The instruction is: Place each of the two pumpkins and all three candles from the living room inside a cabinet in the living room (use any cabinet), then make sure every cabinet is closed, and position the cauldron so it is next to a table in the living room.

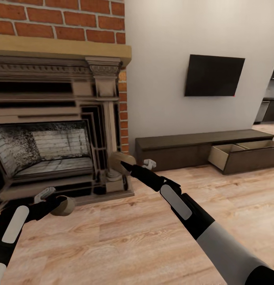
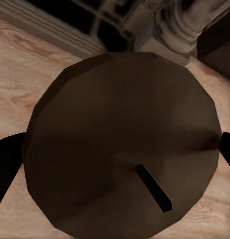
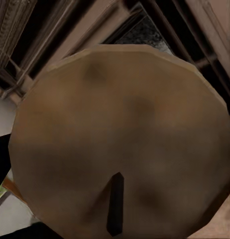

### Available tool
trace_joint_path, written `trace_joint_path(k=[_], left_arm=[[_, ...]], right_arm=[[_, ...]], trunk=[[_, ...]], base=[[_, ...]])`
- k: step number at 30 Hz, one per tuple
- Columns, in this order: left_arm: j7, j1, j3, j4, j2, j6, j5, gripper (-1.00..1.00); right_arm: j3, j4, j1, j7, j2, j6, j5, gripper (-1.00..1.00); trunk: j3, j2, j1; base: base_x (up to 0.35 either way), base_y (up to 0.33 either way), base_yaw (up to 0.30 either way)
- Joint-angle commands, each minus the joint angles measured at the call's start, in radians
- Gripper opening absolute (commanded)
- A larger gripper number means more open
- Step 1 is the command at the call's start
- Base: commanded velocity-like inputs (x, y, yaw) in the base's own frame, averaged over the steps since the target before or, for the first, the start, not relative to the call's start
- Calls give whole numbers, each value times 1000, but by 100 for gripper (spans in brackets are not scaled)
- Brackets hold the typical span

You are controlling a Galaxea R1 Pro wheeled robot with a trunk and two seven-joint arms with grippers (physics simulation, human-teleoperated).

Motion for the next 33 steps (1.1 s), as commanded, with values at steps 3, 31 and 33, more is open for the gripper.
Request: trace_joint_path(k=[3, 31, 33], left_arm=[[9, 0, 1, -2, 0, 4, 14, -100], [9, 0, 1, 3, 1, 3, 13, -100], [10, 0, 1, 3, 2, 3, 13, -100]], right_arm=[[1, 3, -1, 1, 0, 2, -8, -100], [1, 13, -1, -1, 0, -27, -7, -100], [1, 12, -1, -1, 0, -27, -6, -100]], trunk=[[11, 0, -2], [107, 119, -70], [113, 133, -78]], base=[[0, 0, -295], [0, 0, -136], [0, 0, 0]])
